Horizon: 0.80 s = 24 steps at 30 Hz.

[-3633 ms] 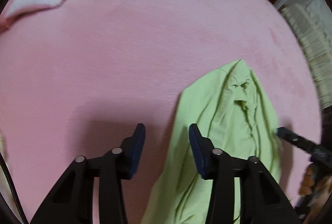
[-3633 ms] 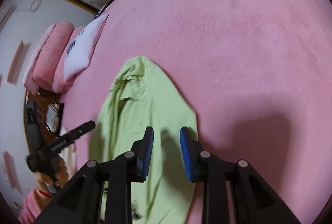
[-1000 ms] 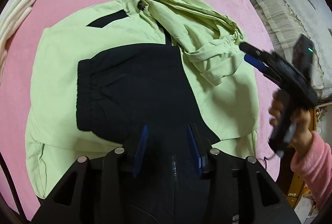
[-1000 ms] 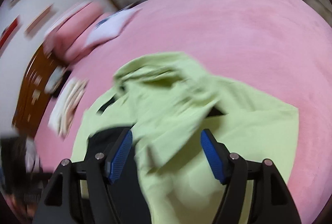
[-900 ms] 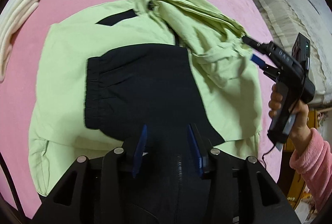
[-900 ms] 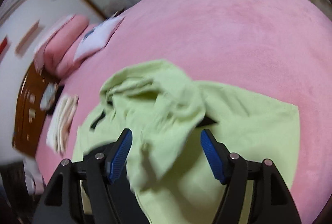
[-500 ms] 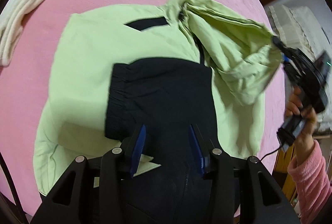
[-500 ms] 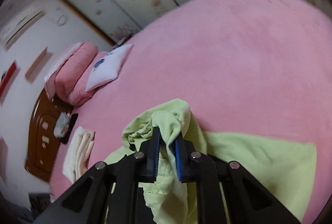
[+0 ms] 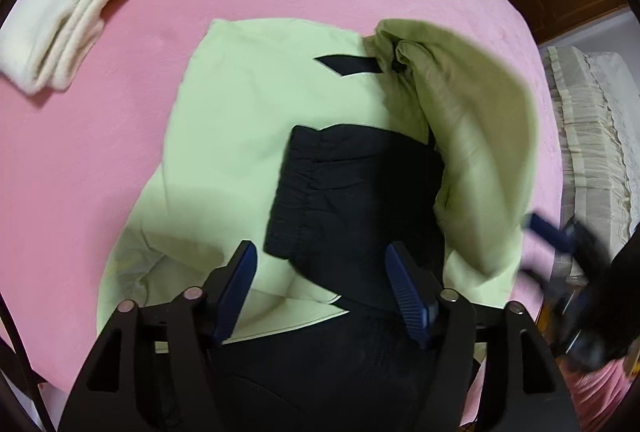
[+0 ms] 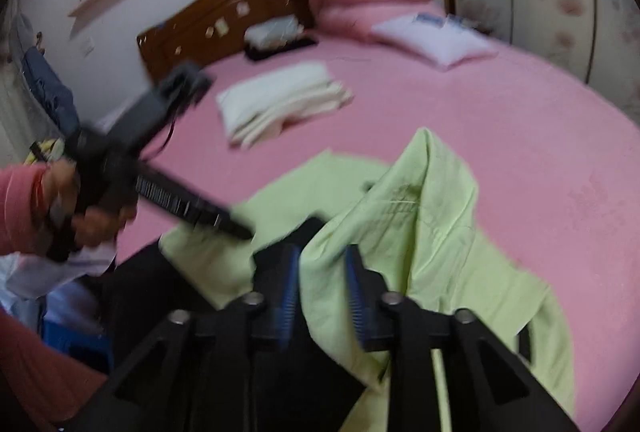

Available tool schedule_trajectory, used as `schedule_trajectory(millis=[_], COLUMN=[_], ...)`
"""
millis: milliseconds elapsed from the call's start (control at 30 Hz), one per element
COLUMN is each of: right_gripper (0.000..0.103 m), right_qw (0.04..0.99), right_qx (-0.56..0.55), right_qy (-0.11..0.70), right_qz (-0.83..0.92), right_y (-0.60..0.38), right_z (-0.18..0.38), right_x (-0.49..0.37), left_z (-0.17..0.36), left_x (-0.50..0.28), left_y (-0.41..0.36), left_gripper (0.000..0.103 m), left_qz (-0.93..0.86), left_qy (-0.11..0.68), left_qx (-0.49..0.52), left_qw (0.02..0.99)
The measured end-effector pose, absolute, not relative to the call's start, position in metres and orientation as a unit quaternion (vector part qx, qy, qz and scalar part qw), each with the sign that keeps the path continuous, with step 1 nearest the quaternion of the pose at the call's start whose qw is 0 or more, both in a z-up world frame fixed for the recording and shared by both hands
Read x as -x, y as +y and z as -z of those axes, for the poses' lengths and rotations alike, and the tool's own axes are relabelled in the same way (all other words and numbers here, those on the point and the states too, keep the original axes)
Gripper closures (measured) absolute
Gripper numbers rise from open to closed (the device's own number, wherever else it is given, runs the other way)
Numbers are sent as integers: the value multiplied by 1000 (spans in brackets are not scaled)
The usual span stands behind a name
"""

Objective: Fold large clothes

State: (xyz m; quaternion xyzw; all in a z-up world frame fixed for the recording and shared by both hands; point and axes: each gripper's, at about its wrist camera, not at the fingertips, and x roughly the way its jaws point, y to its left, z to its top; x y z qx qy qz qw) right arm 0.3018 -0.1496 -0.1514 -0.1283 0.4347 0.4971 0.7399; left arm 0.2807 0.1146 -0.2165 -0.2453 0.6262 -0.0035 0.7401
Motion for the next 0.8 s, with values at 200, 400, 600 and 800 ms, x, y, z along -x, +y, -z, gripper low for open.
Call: schedule_trajectory(millis=[200, 400, 600, 800], right_gripper=[38, 30, 32, 89], right_qw=[764, 782, 718, 694], right_qx=[20, -94, -282, -326], right_qy=[485, 565, 615, 632], right_qz=[-426, -245, -165, -118], right_y=[-184, -226, -254, -246], right_z=[170, 206, 255, 280], right_x=[-275, -294, -301, -313], left_z=[222, 239, 272, 288], left_x=[-284, -298, -312, -314], left_y=[110, 96, 89, 82], left_gripper=[28, 22, 22, 22], left_qz=[18, 21, 7, 11], left_qy=[637, 651, 671, 680], left_qx=[241, 231, 259, 262], left_qw=[732, 722, 694, 685])
